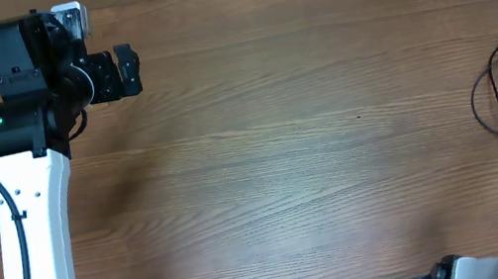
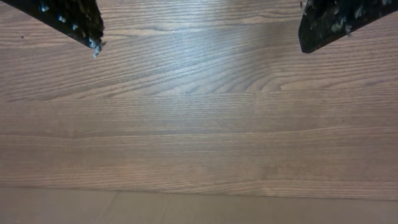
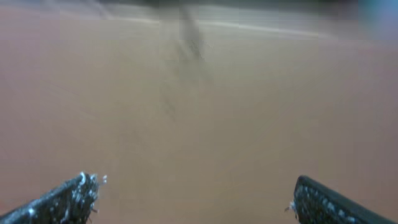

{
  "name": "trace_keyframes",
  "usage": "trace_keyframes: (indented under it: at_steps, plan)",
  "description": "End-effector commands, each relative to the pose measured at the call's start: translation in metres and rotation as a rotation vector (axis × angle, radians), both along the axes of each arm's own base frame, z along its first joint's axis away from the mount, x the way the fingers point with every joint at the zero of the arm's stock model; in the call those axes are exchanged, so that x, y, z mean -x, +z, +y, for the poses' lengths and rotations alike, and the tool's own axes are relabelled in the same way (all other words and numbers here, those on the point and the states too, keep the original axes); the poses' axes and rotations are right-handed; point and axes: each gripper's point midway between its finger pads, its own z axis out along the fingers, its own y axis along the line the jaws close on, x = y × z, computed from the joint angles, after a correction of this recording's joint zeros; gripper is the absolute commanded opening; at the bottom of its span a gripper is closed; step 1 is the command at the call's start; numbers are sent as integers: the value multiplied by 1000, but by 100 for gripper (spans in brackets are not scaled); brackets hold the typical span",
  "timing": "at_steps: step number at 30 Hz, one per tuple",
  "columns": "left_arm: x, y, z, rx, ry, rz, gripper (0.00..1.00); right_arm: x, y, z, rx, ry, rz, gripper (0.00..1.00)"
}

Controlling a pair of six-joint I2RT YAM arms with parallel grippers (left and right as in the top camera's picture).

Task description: Untangle cables

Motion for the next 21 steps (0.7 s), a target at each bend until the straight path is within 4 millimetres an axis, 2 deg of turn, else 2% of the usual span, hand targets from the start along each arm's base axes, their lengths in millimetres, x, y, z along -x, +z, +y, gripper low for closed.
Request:
trace_keyframes:
  at_steps: [1,2,4,6,7,10,13,16,17,21]
  plan:
    - [2,8,-4,-7,-33,-13,100,45,37,64,47,250,-123,100]
    - [4,6,-4,-7,-32,-1,100,54,35,76,67,304,-115,100]
    - [7,2,-3,-10,-29,18,100,64,8,92,114,399,-22,100]
    - [8,0,-2,-15,-25,26,100,65,-31,95,161,427,101,100]
    - [8,0,-1,-18,-21,25,100,65,-52,97,256,430,113,100]
    - [7,1,-1,-21,-24,19,100,82,-76,108,377,477,66,100]
    - [11,-2,-1,-47,-50,36,100,110,-97,121,470,501,-12,100]
    - [14,-6,3,-70,-37,56,100,138,-111,128,548,461,-121,100]
    - [14,-7,5,-78,-30,59,100,156,-111,131,598,411,-199,100]
    - [14,-7,5,-88,-40,54,100,204,-87,119,668,117,-337,100]
